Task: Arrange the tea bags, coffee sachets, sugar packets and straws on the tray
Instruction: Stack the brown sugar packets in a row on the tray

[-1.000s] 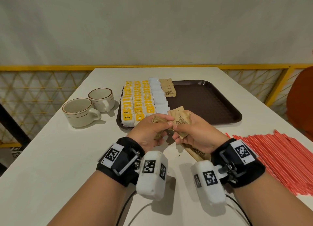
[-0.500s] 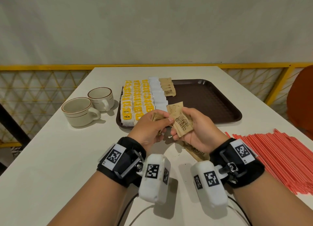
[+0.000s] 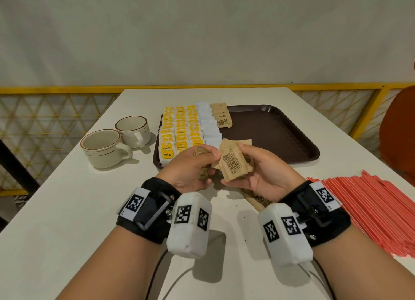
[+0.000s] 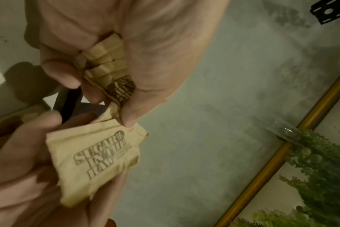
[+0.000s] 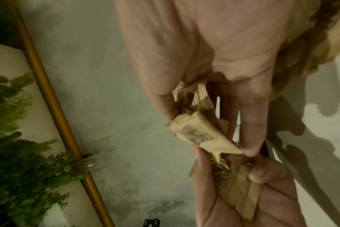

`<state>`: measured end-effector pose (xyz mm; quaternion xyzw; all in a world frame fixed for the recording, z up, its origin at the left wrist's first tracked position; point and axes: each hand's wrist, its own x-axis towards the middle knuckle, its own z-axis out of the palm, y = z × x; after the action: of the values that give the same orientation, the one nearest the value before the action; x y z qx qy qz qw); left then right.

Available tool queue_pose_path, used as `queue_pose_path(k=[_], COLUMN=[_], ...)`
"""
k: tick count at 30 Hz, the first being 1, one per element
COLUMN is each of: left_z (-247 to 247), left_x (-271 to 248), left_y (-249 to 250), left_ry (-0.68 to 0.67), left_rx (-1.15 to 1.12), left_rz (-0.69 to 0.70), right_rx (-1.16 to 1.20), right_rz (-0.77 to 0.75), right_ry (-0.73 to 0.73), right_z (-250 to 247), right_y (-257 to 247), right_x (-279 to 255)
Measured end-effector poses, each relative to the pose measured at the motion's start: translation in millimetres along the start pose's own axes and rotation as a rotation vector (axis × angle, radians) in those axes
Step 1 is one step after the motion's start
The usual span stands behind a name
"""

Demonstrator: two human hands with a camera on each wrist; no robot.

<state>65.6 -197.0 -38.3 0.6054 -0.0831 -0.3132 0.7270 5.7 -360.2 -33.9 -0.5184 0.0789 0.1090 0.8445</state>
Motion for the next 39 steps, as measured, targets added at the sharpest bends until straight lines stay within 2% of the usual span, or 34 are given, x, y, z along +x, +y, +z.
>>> queue_pose_path(k=[6, 15, 20, 24, 27, 29, 31, 33, 35, 37, 39], left_z=[4.2, 1.1, -6.0, -12.8, -15.7, -15.9, -14.5, -13.1, -11.7, -8.4, -6.0], left_x=[0.0, 3.2, 3.7, 5.0, 3.9, 2.7, 1.2, -0.1, -0.5, -0.3, 3.0], left_y=[-5.8, -4.9, -1.0, 0.8, 2.4, 2.1, 1.8, 1.5, 2.0, 3.9, 4.0], left_ry=[0.026, 0.075, 0.034, -0.023, -0.03, -0.035, -0.07, -0.116, -0.146, -0.119, -0.021], left_rx=[0.027, -0.058, -0.068, -0.028, 0.022, 0.063, 0.08, 0.067, 0.027, -0.107, -0.28], left_rz=[0.008, -0.061, -0.079, -0.104, -0.1, -0.077, -0.064, -0.061, -0.047, 0.007, 0.087], right_rx=[-0.054, -0.043, 0.044, -0.076, -0.247, -0.412, -0.603, -0.783, -0.896, -0.806, -0.492], right_rz=[-0.03, -0.022, -0.001, -0.104, -0.246, -0.358, -0.414, -0.385, -0.367, -0.357, -0.309], right_ry=[-0.016, 0.113, 0.256, 0.285, 0.316, 0.251, 0.078, -0.03, -0.032, -0.003, 0.04], right_z=[4.8, 4.8, -4.3, -10.1, -14.4, -15.3, -13.1, -11.3, -10.7, -10.8, -9.3], right_y=[2.2, 1.7, -4.9, -10.2, -12.3, -13.1, -13.4, -10.6, -7.7, -7.0, -9.0], right_x=[-1.8, -1.5, -0.5, -3.0, -3.6, -5.3, -8.2, -9.1, -8.7, -8.7, -8.2])
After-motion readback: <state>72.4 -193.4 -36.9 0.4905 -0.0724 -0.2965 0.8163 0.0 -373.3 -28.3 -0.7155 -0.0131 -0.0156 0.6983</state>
